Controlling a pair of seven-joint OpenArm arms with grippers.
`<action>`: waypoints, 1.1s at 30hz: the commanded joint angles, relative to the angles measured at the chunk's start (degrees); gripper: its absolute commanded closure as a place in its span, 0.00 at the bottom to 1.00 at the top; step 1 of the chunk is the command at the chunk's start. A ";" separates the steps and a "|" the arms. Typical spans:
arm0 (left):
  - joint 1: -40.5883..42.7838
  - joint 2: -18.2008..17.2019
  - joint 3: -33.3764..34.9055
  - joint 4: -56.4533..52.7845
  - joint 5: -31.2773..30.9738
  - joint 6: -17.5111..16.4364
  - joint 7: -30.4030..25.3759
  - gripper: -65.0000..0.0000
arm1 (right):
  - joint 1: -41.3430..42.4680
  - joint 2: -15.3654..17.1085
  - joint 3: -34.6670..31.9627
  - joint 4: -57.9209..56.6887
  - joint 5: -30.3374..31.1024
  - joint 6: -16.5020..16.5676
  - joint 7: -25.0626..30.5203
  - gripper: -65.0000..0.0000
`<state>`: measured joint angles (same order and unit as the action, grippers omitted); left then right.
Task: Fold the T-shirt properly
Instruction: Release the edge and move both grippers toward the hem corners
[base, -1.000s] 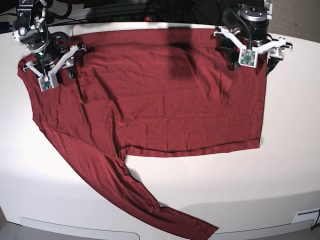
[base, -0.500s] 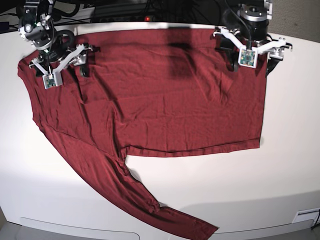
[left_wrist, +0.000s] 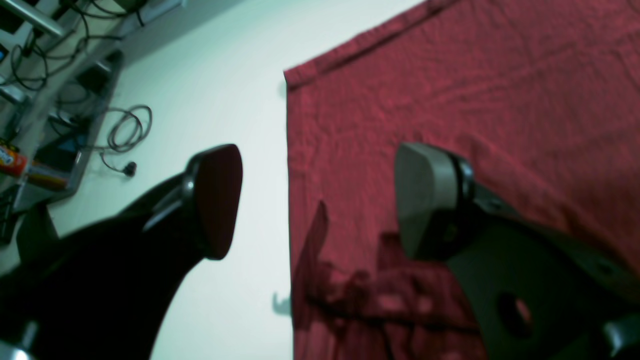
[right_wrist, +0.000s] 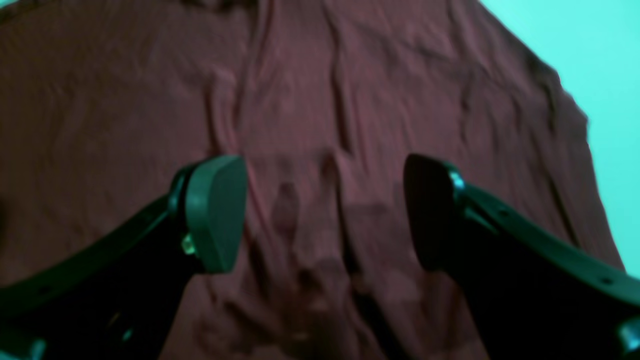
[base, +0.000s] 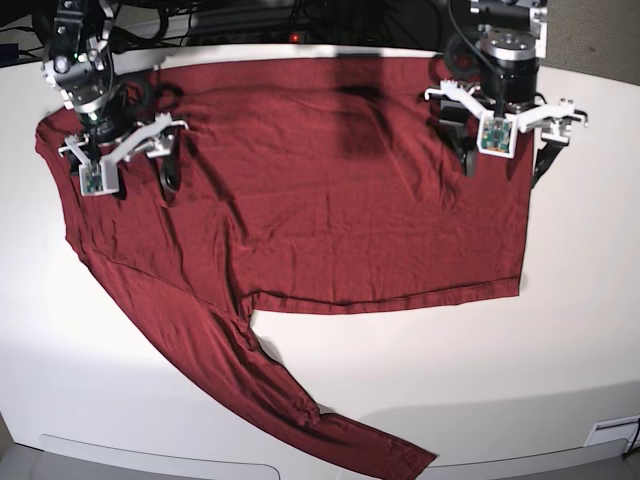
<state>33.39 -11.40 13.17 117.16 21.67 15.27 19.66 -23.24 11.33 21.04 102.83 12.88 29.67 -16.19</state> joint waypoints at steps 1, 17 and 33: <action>-0.59 -0.04 -0.07 1.07 0.81 0.87 -1.05 0.30 | 1.49 0.20 0.33 1.05 2.84 0.15 1.09 0.27; -16.65 -0.07 -0.07 0.90 0.72 0.85 1.75 0.30 | 20.65 -4.42 0.33 1.05 13.33 4.52 -9.33 0.27; -32.11 -0.09 -0.07 0.90 0.63 0.81 6.99 0.30 | 35.63 -7.72 0.26 1.03 19.06 4.72 -16.59 0.27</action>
<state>2.07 -11.40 13.17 117.10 21.45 15.33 27.68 11.09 3.36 21.34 102.83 31.03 33.71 -34.59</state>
